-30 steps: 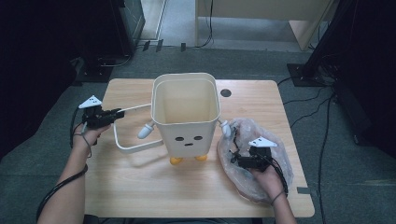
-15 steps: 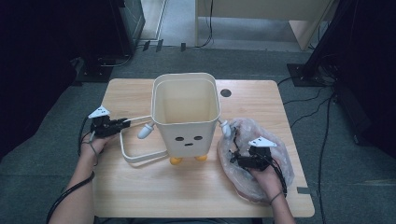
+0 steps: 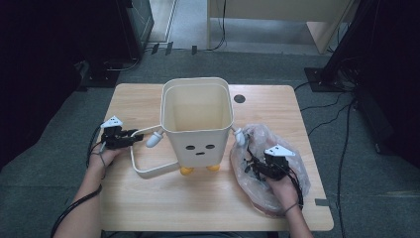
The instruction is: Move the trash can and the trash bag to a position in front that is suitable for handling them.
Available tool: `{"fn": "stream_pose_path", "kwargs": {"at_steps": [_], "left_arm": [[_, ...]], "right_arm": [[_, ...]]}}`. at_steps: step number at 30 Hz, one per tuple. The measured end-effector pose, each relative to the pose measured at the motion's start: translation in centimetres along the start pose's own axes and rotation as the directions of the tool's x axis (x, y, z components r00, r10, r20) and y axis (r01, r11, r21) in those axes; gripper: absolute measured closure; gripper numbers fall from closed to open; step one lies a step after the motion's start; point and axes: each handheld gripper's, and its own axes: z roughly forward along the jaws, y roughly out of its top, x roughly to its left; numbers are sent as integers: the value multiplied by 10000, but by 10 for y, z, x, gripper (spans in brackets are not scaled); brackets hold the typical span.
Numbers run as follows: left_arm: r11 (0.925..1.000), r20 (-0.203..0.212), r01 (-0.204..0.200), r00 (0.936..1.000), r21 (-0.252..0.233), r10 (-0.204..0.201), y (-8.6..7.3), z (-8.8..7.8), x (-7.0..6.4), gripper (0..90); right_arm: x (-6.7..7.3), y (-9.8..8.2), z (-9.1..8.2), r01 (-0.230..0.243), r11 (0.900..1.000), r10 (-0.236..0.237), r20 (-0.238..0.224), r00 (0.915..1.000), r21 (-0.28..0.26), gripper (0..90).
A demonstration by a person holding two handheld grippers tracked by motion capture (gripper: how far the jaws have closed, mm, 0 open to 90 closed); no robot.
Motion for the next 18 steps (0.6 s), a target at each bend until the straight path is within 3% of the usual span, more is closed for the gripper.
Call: {"fn": "stream_pose_path", "kwargs": {"at_steps": [4,6,11,18], "left_arm": [[9997,-124,78,9999,245,-75,0,2,0,483],[9997,-142,62,9999,248,-59,0,2,-1,468],[9996,-347,101,9994,248,-92,1,2,-1,389],[9995,-311,35,9995,310,-25,1,3,-2,341]], "right_arm": [[2,1,0,140,9999,-140,-100,9999,25,800],[4,3,0,80,9998,-79,-85,9999,172,849],[1,9,-3,-728,9954,747,-281,9968,622,874],[-7,16,-18,-1367,9902,1375,-305,9900,272,879]]}}
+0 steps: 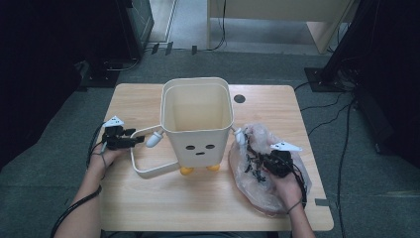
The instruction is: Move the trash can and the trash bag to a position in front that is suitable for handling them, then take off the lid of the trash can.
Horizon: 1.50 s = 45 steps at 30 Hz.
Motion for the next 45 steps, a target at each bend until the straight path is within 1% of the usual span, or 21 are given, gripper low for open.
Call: {"fn": "stream_pose_path", "kwargs": {"at_steps": [1,3,4,6,9,11,15,17,18,20,21,26,30,31,35,36,41,42,43,44,45], "left_arm": [[10000,-23,-72,10000,17,72,0,0,-1,332],[9998,-28,-184,9998,23,184,0,1,-2,309],[9998,-52,-210,9998,43,210,0,1,-3,301],[9998,-59,-192,9998,40,192,1,2,-2,299],[9999,-59,-102,9999,28,102,1,1,-1,298],[10000,-196,-65,9998,28,66,1,2,-1,294],[9999,-481,-156,9987,63,159,1,2,-3,283],[9991,-687,-385,9969,150,394,1,3,-5,283],[9981,-800,-584,9950,220,600,1,4,-6,283],[9936,-1123,-1049,9877,411,1089,1,5,-9,275],[9922,-1174,-1149,9858,478,1198,1,5,-10,267],[9926,-1180,-1122,9861,473,1171,1,5,-10,259],[9928,-1216,-1095,9859,476,1145,1,5,-10,259],[9929,-1222,-1092,9859,475,1143,1,5,-10,259],[9930,-1230,-1085,9859,477,1136,1,5,-11,259],[9931,-1242,-1075,9858,476,1126,1,5,-11,259],[9934,-1263,-1045,9859,475,1098,0,5,-11,259],[9934,-1263,-1045,9859,475,1098,0,5,-11,259],[9934,-1267,-1044,9859,475,1096,0,5,-11,259],[9934,-1270,-1041,9859,473,1094,0,5,-11,259],[9934,-1270,-1041,9858,476,1094,0,5,-11,259]], "right_arm": [[-1,1,-2,76,10000,-76,44,10000,-43,879],[-2,3,-6,-43,9999,42,-53,10000,-147,879],[-2,3,-8,-130,9998,128,-83,9999,-164,879],[-3,4,-10,-126,9998,125,-80,9999,-136,879],[-7,5,-15,-491,9987,488,-245,9985,-100,879],[-8,7,-17,-648,9979,645,-325,9974,-74,879],[-9,10,-25,-895,9957,886,-345,9955,-230,879],[-10,11,-27,-1025,9946,1018,-364,9941,-181,879],[-11,12,-29,-1090,9939,1084,-365,9934,-149,879],[-12,13,-34,-1188,9928,1181,-374,9923,-178,879],[-12,14,-36,-1266,9917,1255,-415,9912,-229,879],[-15,17,-47,-1288,9912,1272,-485,9907,-298,879],[-19,20,-58,-1496,9884,1476,-655,9869,-272,879],[-19,20,-58,-1496,9884,1476,-655,9869,-272,879],[-23,26,-69,-1929,9805,1888,-928,9776,-381,880],[-25,29,-75,-2055,9777,2003,-1013,9745,-439,880],[-26,38,-89,-2107,9764,2047,-1073,9729,-481,880],[-26,40,-92,-2159,9752,2093,-1131,9713,-488,880],[-26,40,-92,-2159,9752,2093,-1131,9713,-488,880],[-27,43,-98,-2260,9729,2185,-1252,9678,-484,880],[-27,45,-101,-2297,9720,2217,-1298,9664,-495,880]]}}
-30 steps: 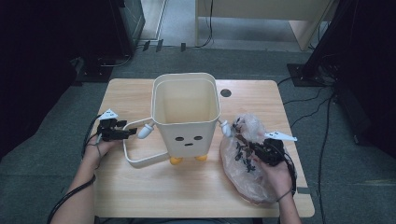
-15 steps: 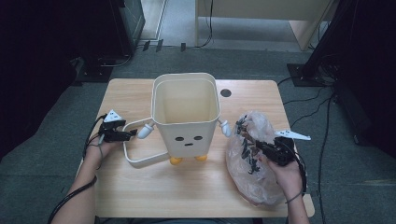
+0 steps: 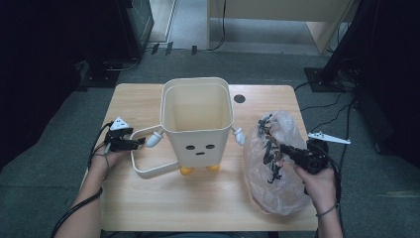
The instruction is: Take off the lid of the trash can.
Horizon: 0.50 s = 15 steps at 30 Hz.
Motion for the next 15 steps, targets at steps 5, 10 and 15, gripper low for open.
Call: {"fn": "stream_pose_path", "kwargs": {"at_steps": [5,10,15], "left_arm": [[10000,2,2,10000,3,-2,0,0,0,259],[10000,-7,-15,10000,17,15,0,0,0,259],[10000,-26,4,10000,14,-4,0,0,0,259]], "right_arm": [[4,10,-13,5,10000,-6,-92,10000,-61,880],[9,20,-37,-45,9993,28,-444,9990,-380,880],[19,31,-57,157,9976,-201,-657,9976,-670,879]]}}
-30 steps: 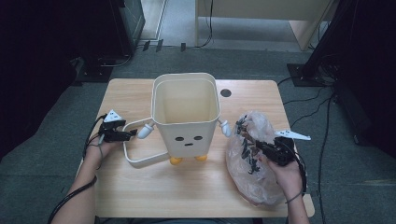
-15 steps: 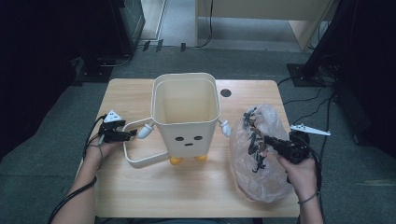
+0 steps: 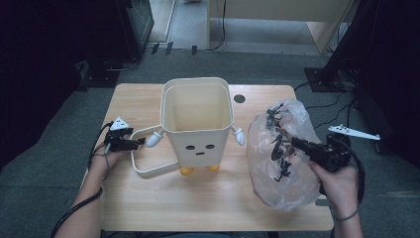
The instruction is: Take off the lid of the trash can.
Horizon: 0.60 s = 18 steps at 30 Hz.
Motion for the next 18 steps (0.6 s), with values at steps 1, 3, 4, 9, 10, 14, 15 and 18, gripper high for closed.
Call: {"fn": "stream_pose_path", "kwargs": {"at_steps": [1,3,4,9,10,14,15,18], "left_arm": [[10000,0,0,10000,0,0,0,0,0,259],[10000,-1,3,10000,-1,-3,0,0,0,259],[10000,-2,14,10000,-5,-14,0,0,0,259],[10000,-7,18,10000,-3,-18,0,0,0,259],[10000,-6,16,10000,-1,-16,0,0,0,258],[10000,-10,22,10000,-3,-22,0,0,0,259],[10000,-15,19,10000,5,-19,0,0,0,259],[10000,-15,22,10000,4,-22,0,0,0,258]], "right_arm": [[0,0,0,0,10000,0,0,10000,0,879],[5,6,-6,86,9999,-87,-127,9999,-74,879],[9,13,-11,146,9998,-150,-273,9995,-146,879],[18,28,-22,90,9983,-144,-943,9954,-575,879],[21,31,-24,67,9981,-134,-1088,9940,-615,879],[28,41,-29,31,9976,-126,-1385,9903,-685,879],[33,48,-33,121,9966,-242,-1500,9884,-810,879],[43,58,-37,289,9954,-430,-1572,9866,-910,879]]}}
